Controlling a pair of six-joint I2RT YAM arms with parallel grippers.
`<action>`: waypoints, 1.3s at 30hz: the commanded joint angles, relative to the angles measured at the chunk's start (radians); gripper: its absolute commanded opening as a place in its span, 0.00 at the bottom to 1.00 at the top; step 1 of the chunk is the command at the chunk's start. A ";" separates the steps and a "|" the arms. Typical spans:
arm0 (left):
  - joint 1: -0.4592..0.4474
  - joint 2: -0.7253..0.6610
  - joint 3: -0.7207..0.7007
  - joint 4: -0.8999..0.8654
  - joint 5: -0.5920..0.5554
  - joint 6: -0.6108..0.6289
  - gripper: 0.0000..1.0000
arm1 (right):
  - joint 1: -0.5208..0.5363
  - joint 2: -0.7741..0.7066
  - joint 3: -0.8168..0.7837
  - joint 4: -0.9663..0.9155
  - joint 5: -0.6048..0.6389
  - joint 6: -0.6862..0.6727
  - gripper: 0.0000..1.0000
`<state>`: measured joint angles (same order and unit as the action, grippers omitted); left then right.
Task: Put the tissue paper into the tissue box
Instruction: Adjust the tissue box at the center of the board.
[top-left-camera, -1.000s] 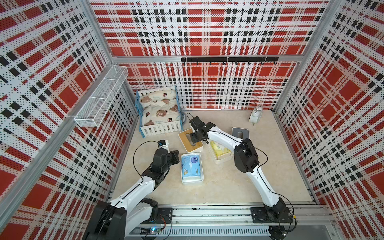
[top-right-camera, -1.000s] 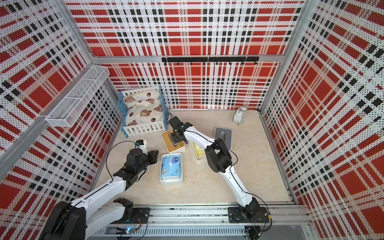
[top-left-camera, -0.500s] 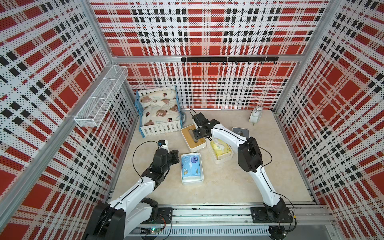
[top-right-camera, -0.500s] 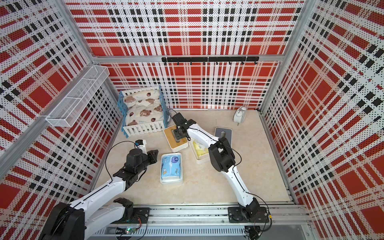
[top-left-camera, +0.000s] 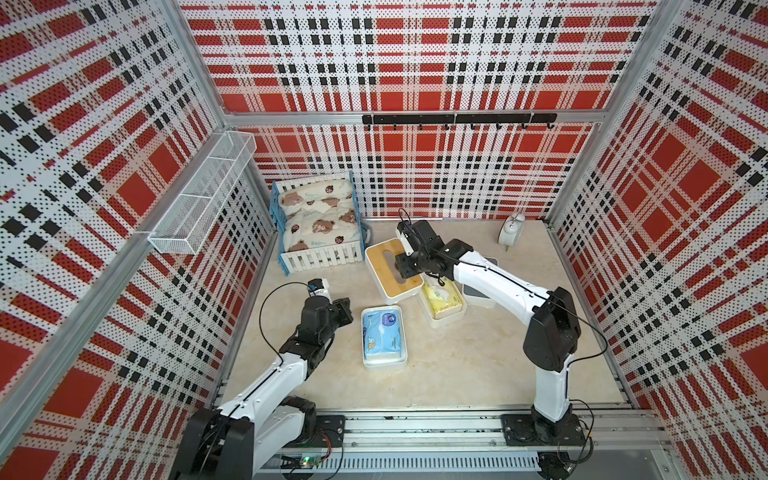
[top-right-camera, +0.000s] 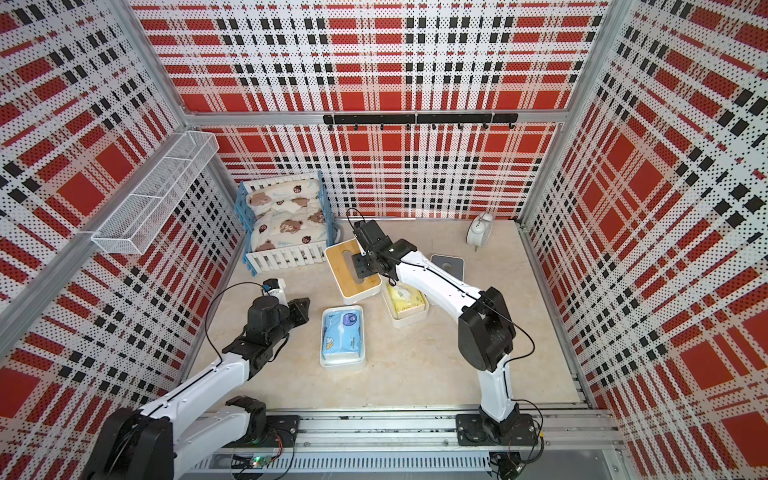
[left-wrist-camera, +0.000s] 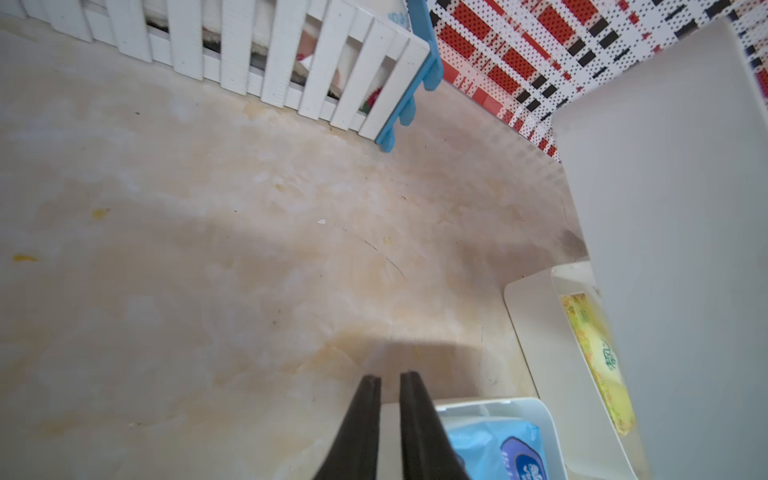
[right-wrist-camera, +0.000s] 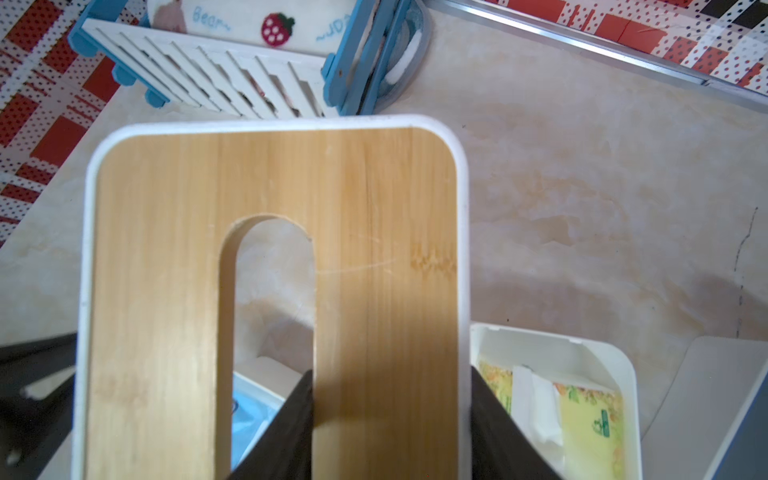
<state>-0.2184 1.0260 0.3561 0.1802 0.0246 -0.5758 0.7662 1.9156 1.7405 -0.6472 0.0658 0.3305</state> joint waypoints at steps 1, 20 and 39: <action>0.024 -0.004 0.030 0.031 0.023 0.017 0.17 | 0.062 -0.086 -0.085 0.053 0.013 0.056 0.31; 0.054 -0.030 0.019 0.045 0.055 0.011 0.16 | 0.262 -0.247 -0.526 0.398 0.070 0.315 0.30; 0.059 -0.019 0.018 0.054 0.061 0.009 0.16 | 0.299 -0.234 -0.506 0.447 0.066 0.330 0.29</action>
<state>-0.1680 1.0100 0.3656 0.2062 0.0723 -0.5755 1.0431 1.7046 1.2209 -0.2588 0.1234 0.6453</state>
